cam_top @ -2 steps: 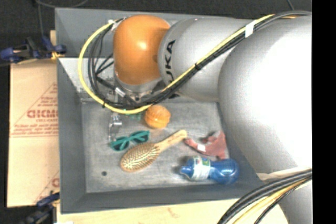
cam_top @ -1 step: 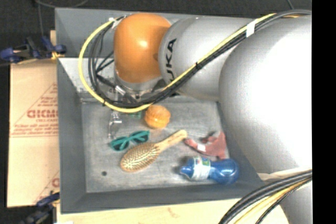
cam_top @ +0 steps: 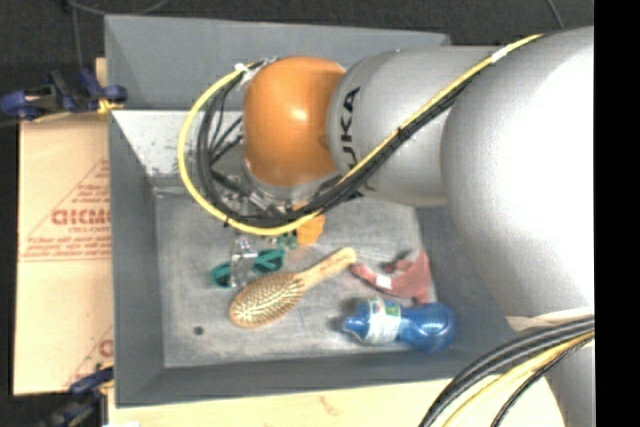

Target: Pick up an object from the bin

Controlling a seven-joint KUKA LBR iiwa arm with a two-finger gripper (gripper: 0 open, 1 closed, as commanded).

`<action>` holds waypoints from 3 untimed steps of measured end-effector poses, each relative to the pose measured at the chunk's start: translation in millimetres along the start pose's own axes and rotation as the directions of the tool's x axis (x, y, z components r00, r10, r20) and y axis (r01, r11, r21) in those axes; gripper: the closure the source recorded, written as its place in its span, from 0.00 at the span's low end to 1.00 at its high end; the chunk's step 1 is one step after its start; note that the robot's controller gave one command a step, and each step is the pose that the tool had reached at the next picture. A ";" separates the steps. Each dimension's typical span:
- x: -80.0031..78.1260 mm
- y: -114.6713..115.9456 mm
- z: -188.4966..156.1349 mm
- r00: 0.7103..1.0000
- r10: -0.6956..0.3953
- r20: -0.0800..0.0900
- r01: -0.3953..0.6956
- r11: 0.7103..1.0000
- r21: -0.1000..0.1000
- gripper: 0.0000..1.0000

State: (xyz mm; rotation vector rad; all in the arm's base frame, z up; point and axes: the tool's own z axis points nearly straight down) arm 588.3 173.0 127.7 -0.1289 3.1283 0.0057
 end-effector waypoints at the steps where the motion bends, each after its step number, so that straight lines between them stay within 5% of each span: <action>1: 11.2 -34.4 25.2 0.999 -0.039 -0.008 0.039 0.999 0.003 0.00; 2: 11.4 -14.1 48.2 0.998 -0.066 -0.018 0.066 0.998 -0.003 1.00; 3: 11.4 -14.0 48.2 0.998 -0.065 -0.018 0.065 0.998 -0.003 1.00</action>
Offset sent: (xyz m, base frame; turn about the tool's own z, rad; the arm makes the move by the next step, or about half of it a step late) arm -0.0121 -0.0175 -0.0577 -0.0686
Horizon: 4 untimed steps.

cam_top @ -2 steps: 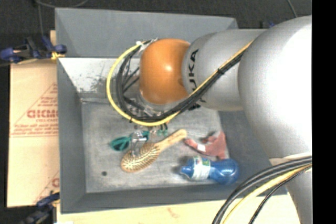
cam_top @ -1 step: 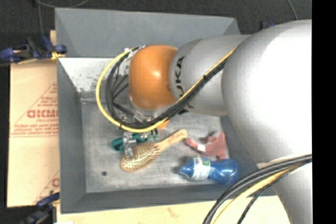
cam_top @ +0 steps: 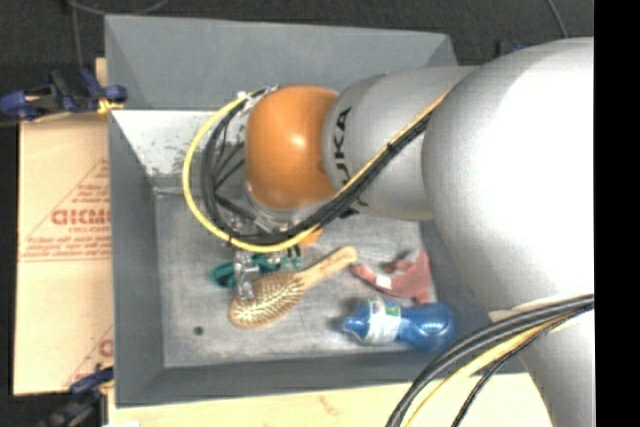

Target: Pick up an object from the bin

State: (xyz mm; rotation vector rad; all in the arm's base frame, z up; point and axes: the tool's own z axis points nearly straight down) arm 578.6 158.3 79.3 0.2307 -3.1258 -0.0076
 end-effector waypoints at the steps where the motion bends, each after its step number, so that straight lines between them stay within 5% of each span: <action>1: 11.3 4.1 -189.0 0.999 -0.052 0.016 0.052 0.999 0.007 1.00; 2: 11.6 4.3 -185.6 0.999 -0.051 0.011 0.051 0.999 0.006 1.00; 3: 8.8 13.2 -101.5 0.859 -0.512 0.001 0.512 0.859 0.007 0.00; 4: 7.7 13.8 -104.6 0.860 -0.510 0.007 0.510 0.860 0.008 0.00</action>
Offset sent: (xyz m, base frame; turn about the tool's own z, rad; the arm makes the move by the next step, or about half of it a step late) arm 0.0000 0.0000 0.0000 0.0000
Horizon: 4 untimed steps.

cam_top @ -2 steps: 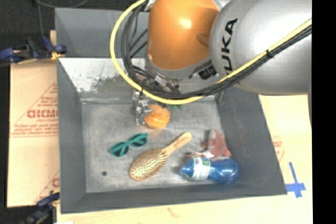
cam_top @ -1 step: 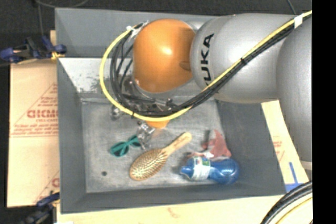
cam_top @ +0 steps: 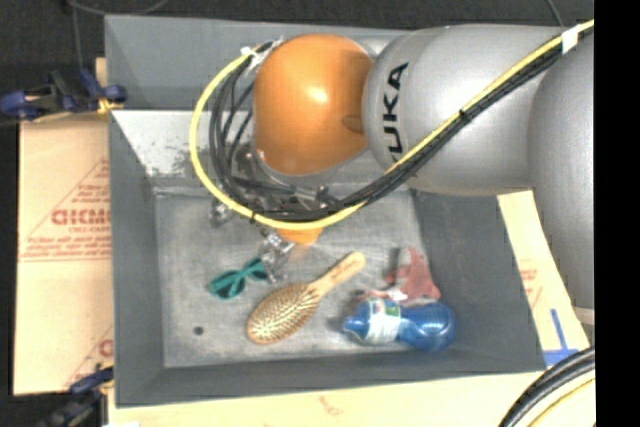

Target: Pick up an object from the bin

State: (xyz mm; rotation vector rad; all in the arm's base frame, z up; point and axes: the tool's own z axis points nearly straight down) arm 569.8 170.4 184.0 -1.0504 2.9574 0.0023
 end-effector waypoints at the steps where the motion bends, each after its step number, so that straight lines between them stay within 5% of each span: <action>1: 12.3 -10.2 42.9 1.000 -0.001 0.009 0.001 1.000 0.003 0.00; 2: 52.7 -4.9 100.7 1.000 0.006 -0.006 -0.006 1.000 -0.001 1.00; 3: 52.7 -5.0 100.7 1.000 0.006 -0.006 -0.006 1.000 -0.001 1.00; 4: 33.5 -7.3 -107.8 1.000 -0.020 -0.001 0.020 1.000 0.001 1.00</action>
Offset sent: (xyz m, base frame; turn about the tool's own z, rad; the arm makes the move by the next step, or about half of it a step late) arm -0.0394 -0.0370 -0.1064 0.0037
